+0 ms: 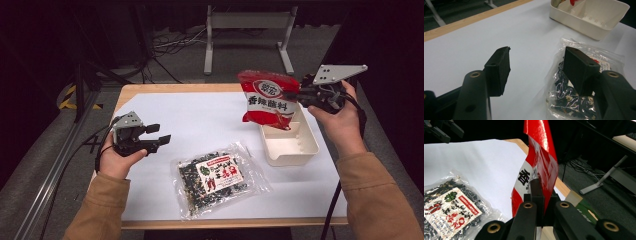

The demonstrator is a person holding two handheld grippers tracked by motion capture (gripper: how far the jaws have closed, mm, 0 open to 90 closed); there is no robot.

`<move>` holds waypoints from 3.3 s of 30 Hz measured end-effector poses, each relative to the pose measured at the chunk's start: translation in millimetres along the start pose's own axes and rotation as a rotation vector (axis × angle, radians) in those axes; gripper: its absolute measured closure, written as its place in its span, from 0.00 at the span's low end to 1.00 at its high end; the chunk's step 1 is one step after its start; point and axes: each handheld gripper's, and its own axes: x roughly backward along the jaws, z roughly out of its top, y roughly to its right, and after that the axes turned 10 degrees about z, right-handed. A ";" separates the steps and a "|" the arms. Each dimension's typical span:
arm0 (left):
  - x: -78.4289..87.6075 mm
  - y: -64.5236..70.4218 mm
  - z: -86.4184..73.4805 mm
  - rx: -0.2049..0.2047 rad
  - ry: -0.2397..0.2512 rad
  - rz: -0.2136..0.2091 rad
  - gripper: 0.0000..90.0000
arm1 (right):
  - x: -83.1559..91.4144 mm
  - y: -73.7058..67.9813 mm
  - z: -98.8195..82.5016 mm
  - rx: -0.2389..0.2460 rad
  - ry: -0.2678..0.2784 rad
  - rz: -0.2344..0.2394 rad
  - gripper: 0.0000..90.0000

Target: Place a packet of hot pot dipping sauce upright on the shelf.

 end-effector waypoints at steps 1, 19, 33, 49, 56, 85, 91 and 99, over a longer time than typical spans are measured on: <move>-0.2 -0.3 -0.1 -0.001 -0.002 0.000 0.43 | 0.5 1.8 -0.7 0.001 0.000 -0.001 1.00; -2.4 -5.0 -2.1 -0.007 -0.027 -0.009 0.41 | 5.2 30.9 -5.4 0.033 -0.023 -0.025 1.00; -3.4 -8.3 -3.1 -0.009 -0.037 -0.006 0.41 | -2.0 51.0 -16.0 0.030 -0.083 -0.036 1.00; -5.2 -7.6 -3.7 -0.006 -0.043 -0.010 0.41 | -19.6 67.0 -37.3 0.013 -0.151 -0.045 1.00; -5.8 -7.8 -4.0 -0.005 -0.044 -0.011 0.41 | -28.1 67.5 -39.9 0.019 -0.171 -0.035 1.00; -10.2 -6.1 -4.3 -0.013 -0.062 -0.020 0.39 | -28.9 64.2 -84.0 -0.091 -0.131 -0.035 0.97; -11.7 -4.6 -4.3 -0.014 -0.065 -0.022 0.37 | -22.2 68.2 -103.8 -0.169 -0.215 -0.086 0.97; -19.1 -4.2 -5.6 -0.043 -0.107 -0.029 0.31 | -19.3 65.6 -107.2 -0.199 -0.203 -0.114 0.85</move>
